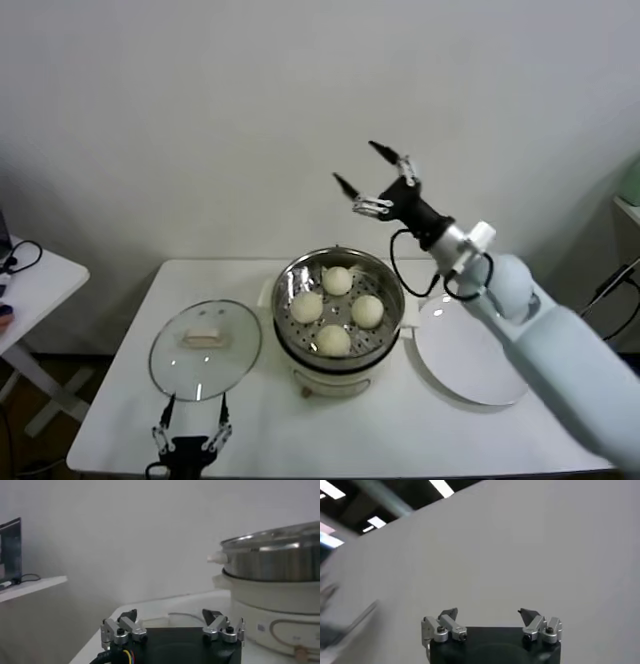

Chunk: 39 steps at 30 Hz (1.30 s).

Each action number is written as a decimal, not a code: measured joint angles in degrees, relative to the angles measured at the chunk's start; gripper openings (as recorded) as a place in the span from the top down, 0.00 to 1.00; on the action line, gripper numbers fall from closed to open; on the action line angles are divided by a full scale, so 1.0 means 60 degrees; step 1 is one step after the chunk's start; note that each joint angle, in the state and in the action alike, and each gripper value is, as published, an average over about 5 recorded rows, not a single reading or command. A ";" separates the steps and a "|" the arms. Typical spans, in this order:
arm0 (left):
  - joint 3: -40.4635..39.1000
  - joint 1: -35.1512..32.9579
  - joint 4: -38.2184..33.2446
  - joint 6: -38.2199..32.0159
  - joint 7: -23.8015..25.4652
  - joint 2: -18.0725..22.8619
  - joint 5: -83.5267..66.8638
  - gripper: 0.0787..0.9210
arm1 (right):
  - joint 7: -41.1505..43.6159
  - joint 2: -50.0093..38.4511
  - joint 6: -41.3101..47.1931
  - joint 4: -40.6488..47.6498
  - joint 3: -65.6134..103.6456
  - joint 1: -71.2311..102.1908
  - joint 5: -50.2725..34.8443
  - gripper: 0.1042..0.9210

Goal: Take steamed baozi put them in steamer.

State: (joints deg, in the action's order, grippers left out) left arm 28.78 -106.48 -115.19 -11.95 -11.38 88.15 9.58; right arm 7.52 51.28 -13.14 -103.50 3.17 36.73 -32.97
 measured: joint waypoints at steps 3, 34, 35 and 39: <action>-0.0065 0.0038 -0.0007 -0.0129 0.0002 0.0035 -0.0027 0.12 | -0.0252 0.0811 -0.1009 0.0117 0.1259 0.1908 0.0347 0.12; -0.0353 -0.0082 -0.0229 -0.0632 0.0019 0.0176 -0.0012 0.12 | -0.1281 0.3715 -0.4838 0.0454 0.3893 1.0944 0.1606 0.12; -0.0355 -0.0082 -0.0233 -0.0633 0.0025 0.0171 -0.0003 0.12 | -0.1287 0.3732 -0.4861 0.0455 0.3896 1.0996 0.1622 0.12; -0.0365 -0.0082 -0.0243 -0.0632 0.0049 0.0153 0.0038 0.12 | -0.1303 0.3781 -0.4914 0.0462 0.3899 1.1130 0.1667 0.12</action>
